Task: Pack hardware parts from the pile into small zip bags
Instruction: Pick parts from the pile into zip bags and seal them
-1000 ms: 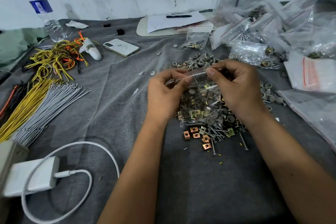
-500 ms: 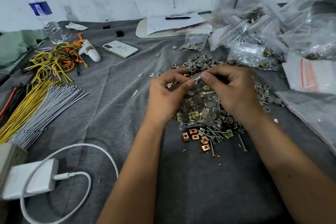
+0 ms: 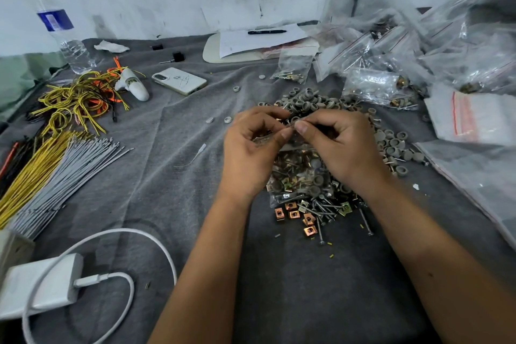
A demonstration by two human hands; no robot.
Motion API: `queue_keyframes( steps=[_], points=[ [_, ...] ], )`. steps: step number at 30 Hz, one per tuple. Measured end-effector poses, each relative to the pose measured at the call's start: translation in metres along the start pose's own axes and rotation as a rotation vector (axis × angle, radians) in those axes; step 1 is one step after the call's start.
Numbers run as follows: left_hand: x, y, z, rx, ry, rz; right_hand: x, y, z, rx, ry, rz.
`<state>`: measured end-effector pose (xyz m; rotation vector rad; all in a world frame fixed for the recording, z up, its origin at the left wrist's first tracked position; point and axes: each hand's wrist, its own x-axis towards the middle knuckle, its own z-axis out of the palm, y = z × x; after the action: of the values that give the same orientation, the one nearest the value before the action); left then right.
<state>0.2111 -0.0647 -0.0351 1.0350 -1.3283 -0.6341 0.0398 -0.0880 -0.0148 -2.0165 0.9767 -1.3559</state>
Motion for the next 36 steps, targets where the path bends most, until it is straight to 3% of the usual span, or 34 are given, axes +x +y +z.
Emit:
queue_keyframes(
  steps=[3,7,12,15,17,20,23,26,28,29,33,36],
  points=[
    [-0.002,0.002,0.003,-0.089,0.000,-0.047,0.000,0.000,-0.001,0.035,0.043,-0.053],
    [-0.007,0.009,0.007,-0.231,-0.040,-0.231,0.002,0.002,-0.008,0.242,0.229,0.060],
    [-0.016,0.014,0.023,-0.055,-0.217,-0.244,0.006,0.000,-0.016,0.397,0.398,0.145],
    [-0.007,0.018,0.038,0.050,-0.065,-0.188,0.006,0.000,-0.018,0.341,0.414,0.168],
    [0.005,0.025,0.051,0.022,0.036,-0.195,0.007,0.002,-0.020,0.177,0.367,0.168],
    [0.031,0.034,0.082,0.028,0.080,-0.179,0.010,0.011,-0.031,-0.097,0.383,0.211],
    [0.066,0.038,0.122,0.119,0.111,-0.182,0.029,0.026,-0.054,-0.168,0.465,0.265],
    [0.098,0.038,0.168,0.205,0.201,-0.201,0.072,0.053,-0.088,-0.190,0.537,0.401],
    [0.111,0.032,0.189,0.368,0.207,-0.107,0.099,0.078,-0.111,-0.214,0.521,0.549],
    [0.115,0.026,0.196,0.485,0.124,-0.061,0.107,0.089,-0.121,-0.243,0.472,0.607],
    [0.116,-0.004,0.219,0.846,-0.514,0.105,0.103,0.115,-0.152,-0.418,0.307,0.706],
    [0.116,-0.008,0.231,0.986,-0.679,0.121,0.081,0.111,-0.183,-0.465,0.318,0.663]
  ],
)
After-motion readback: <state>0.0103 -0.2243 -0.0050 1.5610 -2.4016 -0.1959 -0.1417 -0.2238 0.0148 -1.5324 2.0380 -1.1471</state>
